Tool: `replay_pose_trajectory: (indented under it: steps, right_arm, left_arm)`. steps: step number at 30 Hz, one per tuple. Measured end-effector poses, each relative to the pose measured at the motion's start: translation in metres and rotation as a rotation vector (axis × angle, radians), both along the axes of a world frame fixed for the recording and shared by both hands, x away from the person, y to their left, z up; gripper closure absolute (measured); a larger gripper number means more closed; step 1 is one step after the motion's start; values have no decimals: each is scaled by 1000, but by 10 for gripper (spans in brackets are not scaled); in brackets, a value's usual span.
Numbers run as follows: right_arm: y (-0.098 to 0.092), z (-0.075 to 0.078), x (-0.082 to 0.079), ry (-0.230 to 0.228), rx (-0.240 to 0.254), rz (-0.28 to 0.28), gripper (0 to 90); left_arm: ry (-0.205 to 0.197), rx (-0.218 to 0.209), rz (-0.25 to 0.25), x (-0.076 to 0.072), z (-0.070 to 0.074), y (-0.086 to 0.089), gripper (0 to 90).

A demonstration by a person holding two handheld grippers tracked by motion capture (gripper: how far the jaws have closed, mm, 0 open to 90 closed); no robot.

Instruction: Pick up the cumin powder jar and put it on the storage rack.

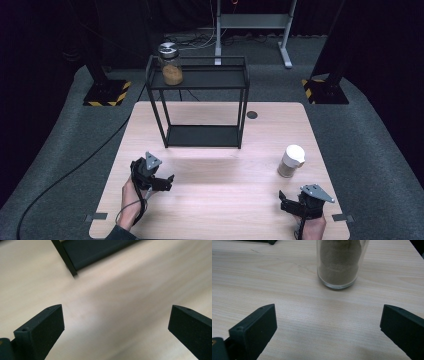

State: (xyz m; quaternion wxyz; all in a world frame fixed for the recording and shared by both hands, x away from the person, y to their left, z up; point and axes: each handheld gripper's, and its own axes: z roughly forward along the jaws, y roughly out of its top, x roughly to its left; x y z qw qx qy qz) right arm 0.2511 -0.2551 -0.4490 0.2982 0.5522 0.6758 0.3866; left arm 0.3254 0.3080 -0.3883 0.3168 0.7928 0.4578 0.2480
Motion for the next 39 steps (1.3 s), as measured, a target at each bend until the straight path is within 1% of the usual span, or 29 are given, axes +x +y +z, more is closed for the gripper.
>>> replay_pose_trajectory:
  steps: [2, 4, 6, 7, 10, 12, 13, 14, 15, 16, 17, 19, 21, 22, 25, 27, 30, 32, 34, 39]
  right_arm:
    - [0, 0, -1, -4, 0, 1, 0]
    - [0, 0, -1, -4, 2, 1, 0]
    - [0, 0, 0, -2, -1, 0, 0]
    - [1, 0, 0, 0, -5, -4, 0]
    - [1, 0, 0, -2, -4, -4, 0]
    - [1, 0, 0, -1, -2, -2, 0]
    - [0, 0, 0, -1, -4, 1, 0]
    - [1, 0, 0, 0, -5, 2, 0]
    - [0, 0, 0, 0, -5, 2, 0]
    - [0, 0, 0, 0, -5, 2, 0]
    - [0, 0, 0, 1, 1, 1, 0]
    - [-1, 0, 1, 0, 4, 1, 0]
    - [0, -1, -1, -7, 4, -2, 0]
    - [0, -1, -1, -7, 4, -2, 0]
    - [-1, -1, -1, -9, 9, -3, 0]
    - [0, -1, -1, -9, 6, -5, 0]
    - [1, -1, -2, -11, 1, -10, 0]
    - [1, -1, -2, -10, 1, -10, 0]
    - [1, 0, 0, -2, 0, -5, 0]
    - [3, -1, -1, -6, -9, -14, 0]
  left_arm:
    - [6, -15, 7, -5, -13, 1, 0]
    - [-4, -12, 19, -9, -22, 0, 0]
    - [1, -11, 24, -8, -27, 1, 0]
    - [-3, -20, 26, -8, -30, 2, 0]
    - [5, -27, 32, -6, -36, 4, 0]
    - [14, -64, 38, -6, -44, 8, 0]
    - [16, -59, 46, -7, -44, 6, 0]
    - [2, -50, 55, -10, -45, 4, 0]
    - [2, -50, 55, -10, -45, 4, 0]
    - [-10, -63, 51, -11, -46, 6, 0]
    - [-7, -74, 48, -11, -46, 7, 0]
    - [-10, -63, 49, -12, -47, 6, 0]
    - [-16, -69, 31, -12, -48, 8, 0]
    - [-16, -69, 31, -12, -48, 8, 0]
    - [-18, -103, 18, -11, -49, 15, 0]
    - [-19, -116, 10, -11, -50, 18, 0]
    - [-8, -130, -2, -9, -49, 22, 0]
    - [-5, -132, -3, -9, -49, 22, 0]
    - [3, -134, -9, -7, -49, 23, 1]
    - [17, -118, -24, -4, -48, 21, 1]
